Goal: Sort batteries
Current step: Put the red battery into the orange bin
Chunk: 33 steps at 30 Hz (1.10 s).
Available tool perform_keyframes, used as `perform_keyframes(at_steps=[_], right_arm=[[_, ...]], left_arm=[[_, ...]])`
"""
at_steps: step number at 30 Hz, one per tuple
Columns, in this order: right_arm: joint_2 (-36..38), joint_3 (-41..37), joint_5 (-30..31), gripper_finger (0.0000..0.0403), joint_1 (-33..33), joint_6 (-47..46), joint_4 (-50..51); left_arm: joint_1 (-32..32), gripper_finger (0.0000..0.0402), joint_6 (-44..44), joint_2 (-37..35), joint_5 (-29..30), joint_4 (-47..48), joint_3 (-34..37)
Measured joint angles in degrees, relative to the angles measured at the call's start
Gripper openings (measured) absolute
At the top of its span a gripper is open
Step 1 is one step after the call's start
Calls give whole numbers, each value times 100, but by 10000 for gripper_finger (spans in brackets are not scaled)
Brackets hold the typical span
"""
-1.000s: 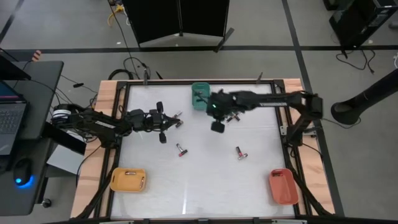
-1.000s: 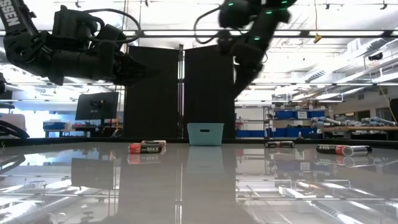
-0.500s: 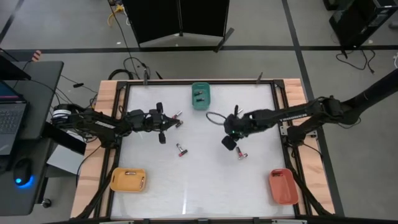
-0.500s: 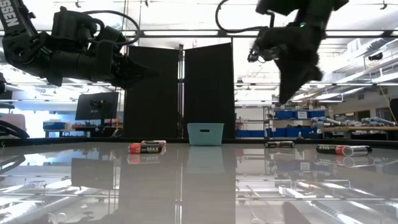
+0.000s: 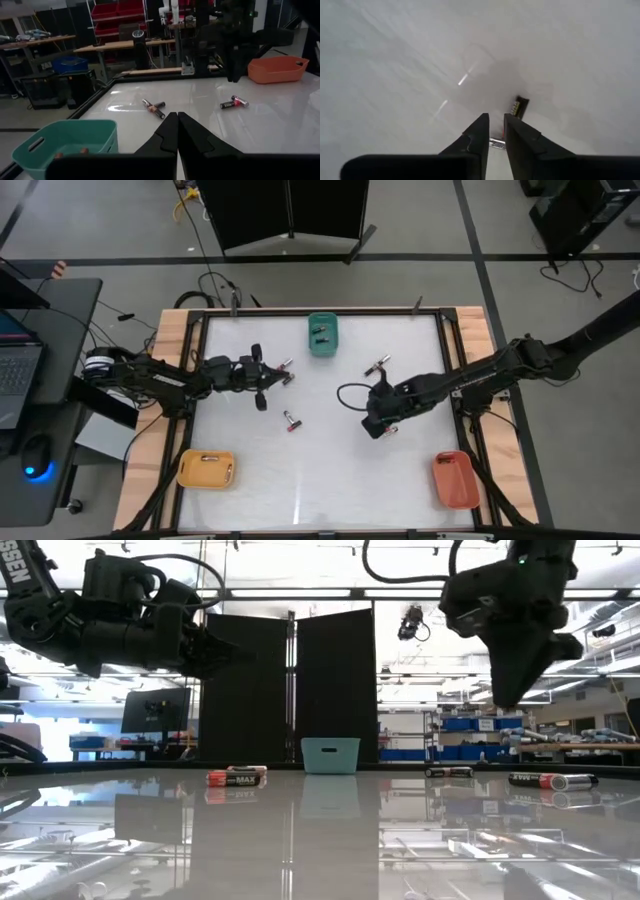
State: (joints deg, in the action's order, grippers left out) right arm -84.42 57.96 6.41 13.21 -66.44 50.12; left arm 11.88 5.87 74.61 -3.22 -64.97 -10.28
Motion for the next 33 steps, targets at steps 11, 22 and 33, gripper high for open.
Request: perform_keyframes(at_steps=[11, 22, 33], right_arm=[[-2, -374, -1, 130, 68, -603, -108], [-3, -998, 1, 164, -66, -605, -858], [-7, -1299, 5, 162, -103, -561, -1217]], left_arm=[[0, 11, 139, 0, 0, -188, -11], [0, 11, 137, 0, 0, -267, -11], [0, 12, 136, 0, 0, -255, -11]])
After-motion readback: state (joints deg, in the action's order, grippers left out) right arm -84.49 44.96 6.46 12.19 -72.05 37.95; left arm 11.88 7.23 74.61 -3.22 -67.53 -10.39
